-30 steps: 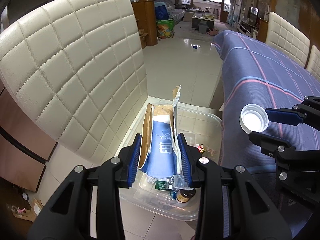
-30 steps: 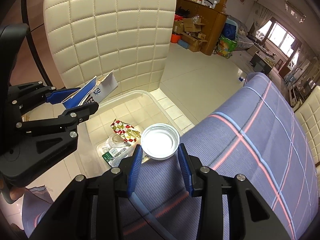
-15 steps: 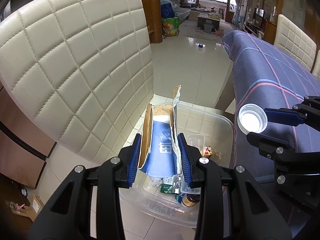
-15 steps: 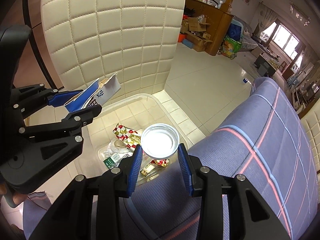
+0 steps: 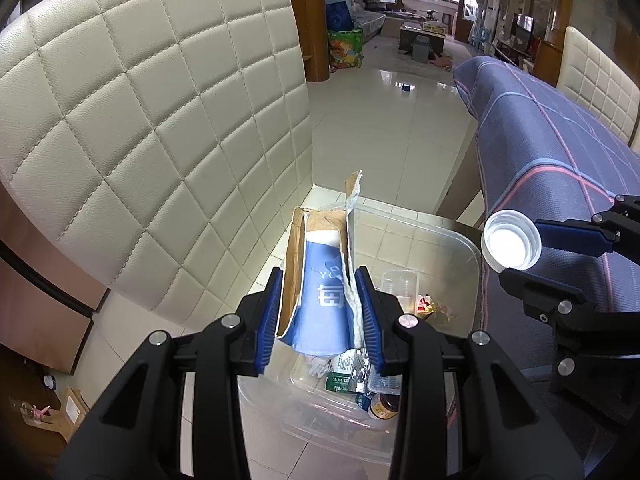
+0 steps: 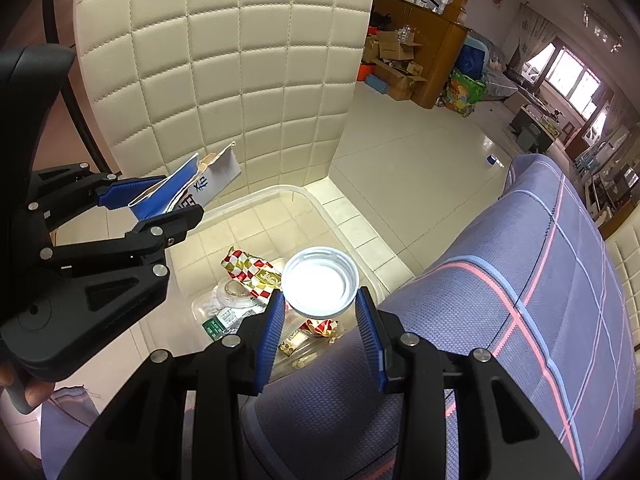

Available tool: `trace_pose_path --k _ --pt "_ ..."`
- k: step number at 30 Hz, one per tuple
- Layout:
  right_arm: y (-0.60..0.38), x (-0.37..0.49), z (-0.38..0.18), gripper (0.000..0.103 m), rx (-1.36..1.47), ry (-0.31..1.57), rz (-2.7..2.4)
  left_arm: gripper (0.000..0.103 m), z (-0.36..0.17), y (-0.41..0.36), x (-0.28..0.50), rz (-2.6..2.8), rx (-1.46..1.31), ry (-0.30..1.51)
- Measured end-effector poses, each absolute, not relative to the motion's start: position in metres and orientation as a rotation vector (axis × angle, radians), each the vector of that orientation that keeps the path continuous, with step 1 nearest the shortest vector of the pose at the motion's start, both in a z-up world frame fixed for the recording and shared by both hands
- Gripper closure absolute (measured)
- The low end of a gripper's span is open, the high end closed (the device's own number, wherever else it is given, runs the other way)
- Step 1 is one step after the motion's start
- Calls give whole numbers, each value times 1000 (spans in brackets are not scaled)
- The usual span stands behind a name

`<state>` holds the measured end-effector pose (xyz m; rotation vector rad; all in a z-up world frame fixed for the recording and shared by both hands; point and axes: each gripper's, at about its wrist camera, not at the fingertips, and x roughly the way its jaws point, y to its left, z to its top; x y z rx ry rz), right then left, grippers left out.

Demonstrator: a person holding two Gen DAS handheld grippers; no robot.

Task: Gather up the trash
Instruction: 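Open the left tool to drop the box while the right tool releases the cap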

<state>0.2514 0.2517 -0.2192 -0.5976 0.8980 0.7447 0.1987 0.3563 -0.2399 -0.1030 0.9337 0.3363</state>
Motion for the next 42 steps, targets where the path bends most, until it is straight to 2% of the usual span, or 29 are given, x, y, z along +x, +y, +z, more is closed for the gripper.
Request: trace_pose_path --k 5,13,14,16,18,42 --pt "251 253 -221 67 -592 903 739 59 -244 357 204 343 -99 951" --pt "250 257 -223 67 -590 908 733 58 -247 359 207 344 -103 959" --pt "250 256 -223 67 -591 907 733 55 -248 359 207 340 -106 961" --pt "250 256 -223 67 -593 906 734 22 -247 360 205 349 -115 959" --pt "250 256 -224 67 -594 907 734 15 -245 361 202 377 -107 929" --pt "256 250 -223 66 -604 896 748 3 -253 377 189 411 -119 947"
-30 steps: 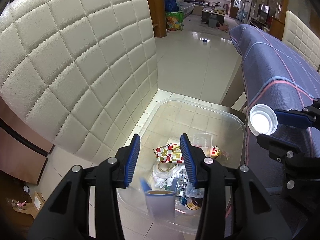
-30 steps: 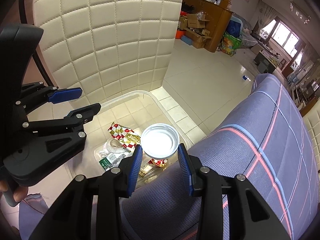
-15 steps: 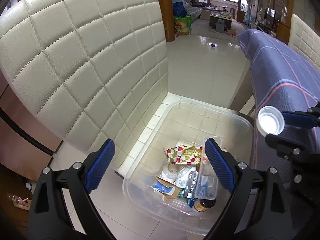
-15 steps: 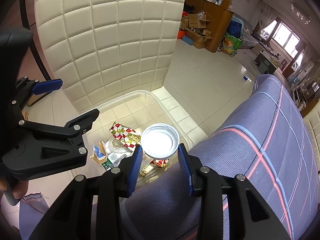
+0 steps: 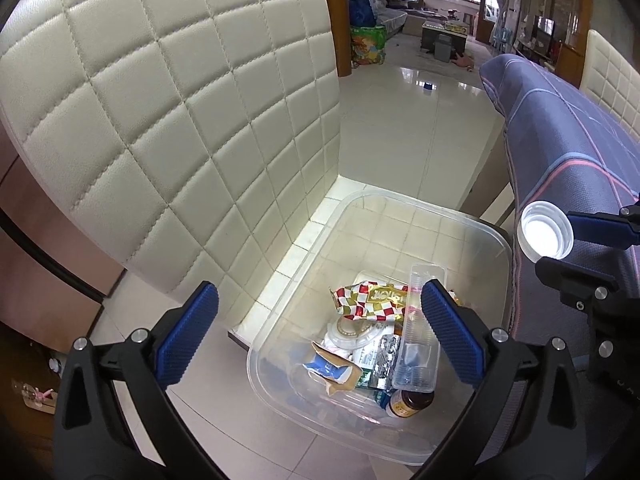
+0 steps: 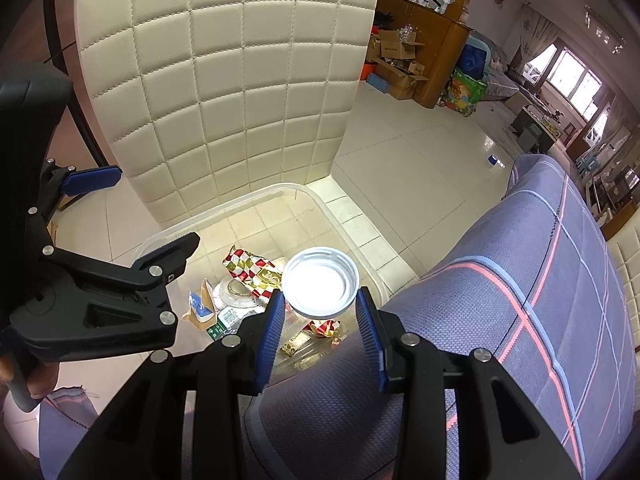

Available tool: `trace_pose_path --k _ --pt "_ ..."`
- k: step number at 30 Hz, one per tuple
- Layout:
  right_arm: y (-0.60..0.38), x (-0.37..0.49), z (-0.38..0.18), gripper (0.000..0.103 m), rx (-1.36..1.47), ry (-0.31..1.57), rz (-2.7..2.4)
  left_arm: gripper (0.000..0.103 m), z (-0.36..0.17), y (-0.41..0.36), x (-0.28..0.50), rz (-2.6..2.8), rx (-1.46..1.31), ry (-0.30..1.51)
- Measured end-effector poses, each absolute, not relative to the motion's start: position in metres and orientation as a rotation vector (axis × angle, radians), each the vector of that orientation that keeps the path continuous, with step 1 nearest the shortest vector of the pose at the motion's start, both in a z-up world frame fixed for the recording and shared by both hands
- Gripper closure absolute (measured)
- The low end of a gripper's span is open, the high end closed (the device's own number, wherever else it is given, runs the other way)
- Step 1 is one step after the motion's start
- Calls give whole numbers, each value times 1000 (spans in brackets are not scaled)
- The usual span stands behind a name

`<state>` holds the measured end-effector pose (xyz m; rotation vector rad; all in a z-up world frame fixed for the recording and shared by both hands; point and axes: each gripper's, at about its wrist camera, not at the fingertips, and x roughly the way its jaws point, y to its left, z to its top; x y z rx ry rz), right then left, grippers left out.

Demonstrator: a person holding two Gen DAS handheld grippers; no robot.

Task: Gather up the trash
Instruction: 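Open the left tool to drop the box while the right tool releases the cap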

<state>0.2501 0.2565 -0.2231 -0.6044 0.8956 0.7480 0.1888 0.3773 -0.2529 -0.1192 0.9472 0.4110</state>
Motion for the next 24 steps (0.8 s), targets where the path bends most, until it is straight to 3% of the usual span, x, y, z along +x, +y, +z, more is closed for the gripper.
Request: trace_pose_path --k 13,14,17,24 --pt "261 247 -221 66 -610 885 755 3 -259 395 177 450 -170 951" --pt "261 247 -221 65 -611 884 753 3 -259 395 176 452 -172 952" --pt "263 247 -222 36 -620 900 750 3 -258 396 175 457 -172 947" --pt "258 248 -219 36 -611 882 727 3 -256 396 174 457 -168 934"
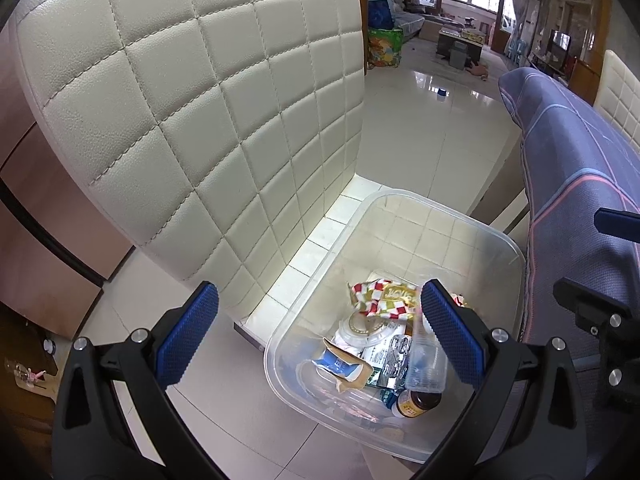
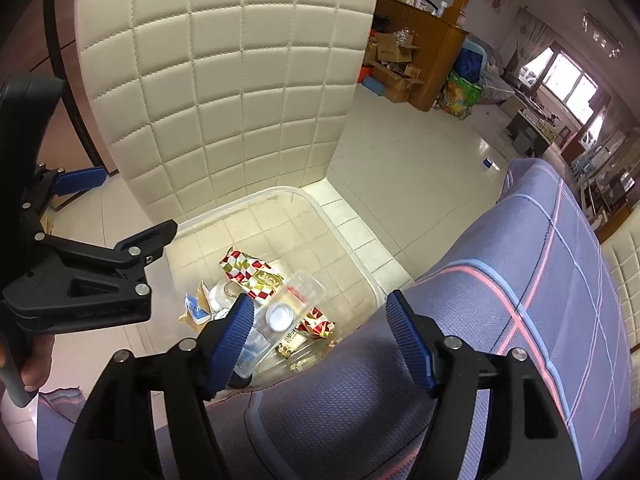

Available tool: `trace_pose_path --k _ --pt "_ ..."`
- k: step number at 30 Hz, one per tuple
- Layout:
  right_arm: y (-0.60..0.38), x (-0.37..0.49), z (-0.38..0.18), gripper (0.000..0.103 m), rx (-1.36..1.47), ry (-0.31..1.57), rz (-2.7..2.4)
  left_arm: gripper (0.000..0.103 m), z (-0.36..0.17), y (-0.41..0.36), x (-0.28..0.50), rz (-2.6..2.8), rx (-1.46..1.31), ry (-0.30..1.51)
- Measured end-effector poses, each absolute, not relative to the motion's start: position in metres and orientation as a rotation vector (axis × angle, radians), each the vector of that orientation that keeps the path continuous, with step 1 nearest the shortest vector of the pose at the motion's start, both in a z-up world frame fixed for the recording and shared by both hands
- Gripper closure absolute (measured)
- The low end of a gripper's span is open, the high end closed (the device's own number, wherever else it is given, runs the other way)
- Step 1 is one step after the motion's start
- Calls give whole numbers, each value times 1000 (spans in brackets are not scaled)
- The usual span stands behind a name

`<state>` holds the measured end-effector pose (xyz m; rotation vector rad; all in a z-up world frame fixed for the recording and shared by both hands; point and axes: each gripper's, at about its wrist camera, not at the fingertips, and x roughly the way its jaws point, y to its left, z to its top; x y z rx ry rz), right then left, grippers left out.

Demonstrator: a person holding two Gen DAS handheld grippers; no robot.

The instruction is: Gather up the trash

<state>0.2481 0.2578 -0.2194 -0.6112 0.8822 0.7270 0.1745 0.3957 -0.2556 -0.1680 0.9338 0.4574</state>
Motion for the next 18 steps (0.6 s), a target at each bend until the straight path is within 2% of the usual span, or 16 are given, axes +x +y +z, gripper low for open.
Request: trace_pose_path --k 18 --pt "253 245 -212 36 -584 887 730 3 -246 388 170 446 -159 920"
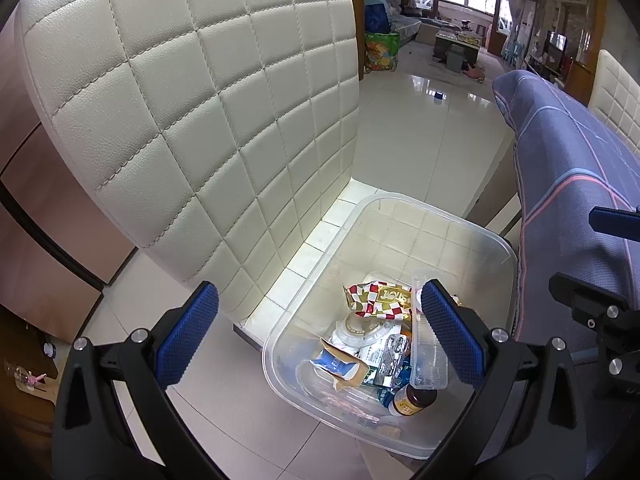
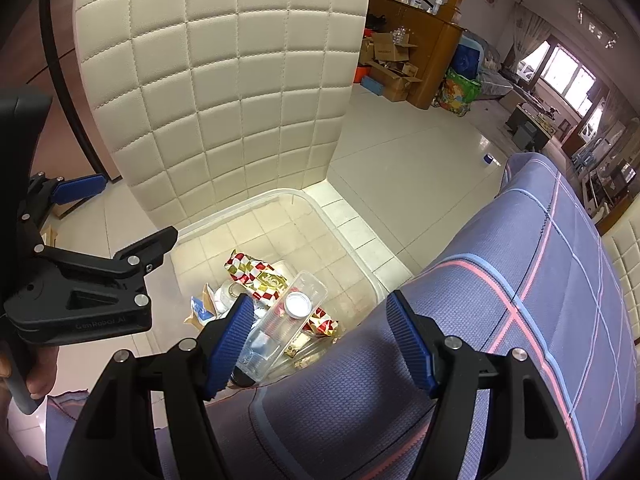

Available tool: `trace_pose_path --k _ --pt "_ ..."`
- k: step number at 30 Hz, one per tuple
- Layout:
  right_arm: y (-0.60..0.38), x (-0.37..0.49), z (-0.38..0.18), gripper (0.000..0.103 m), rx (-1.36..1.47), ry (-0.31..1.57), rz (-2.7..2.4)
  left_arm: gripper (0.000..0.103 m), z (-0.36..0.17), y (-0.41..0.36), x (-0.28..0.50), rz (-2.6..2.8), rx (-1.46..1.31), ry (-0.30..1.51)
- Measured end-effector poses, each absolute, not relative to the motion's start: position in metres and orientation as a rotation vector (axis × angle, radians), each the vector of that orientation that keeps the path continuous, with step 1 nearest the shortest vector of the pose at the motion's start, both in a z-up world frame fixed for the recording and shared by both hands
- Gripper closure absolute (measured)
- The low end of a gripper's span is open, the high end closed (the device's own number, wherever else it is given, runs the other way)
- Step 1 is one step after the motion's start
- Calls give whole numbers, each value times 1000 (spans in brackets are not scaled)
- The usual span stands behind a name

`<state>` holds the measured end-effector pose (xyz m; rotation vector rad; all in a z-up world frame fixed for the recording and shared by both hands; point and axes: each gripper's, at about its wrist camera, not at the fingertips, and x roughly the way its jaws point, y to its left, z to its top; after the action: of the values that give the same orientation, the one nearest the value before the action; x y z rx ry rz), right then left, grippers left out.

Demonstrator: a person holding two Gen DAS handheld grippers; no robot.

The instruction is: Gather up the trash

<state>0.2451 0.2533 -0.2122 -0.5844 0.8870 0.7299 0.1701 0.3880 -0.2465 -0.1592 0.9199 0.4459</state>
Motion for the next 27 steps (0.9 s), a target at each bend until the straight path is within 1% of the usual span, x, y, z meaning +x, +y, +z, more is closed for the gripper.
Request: trace_pose_path --k 11,18,27 --pt "239 238 -205 36 -557 882 712 3 -234 375 164 428 -149 900" --pt "221 229 -189 36 -514 855 685 3 -220 361 156 405 -150 875" --pt "183 214 -157 36 -429 796 582 3 -175 325 141 366 -125 764"
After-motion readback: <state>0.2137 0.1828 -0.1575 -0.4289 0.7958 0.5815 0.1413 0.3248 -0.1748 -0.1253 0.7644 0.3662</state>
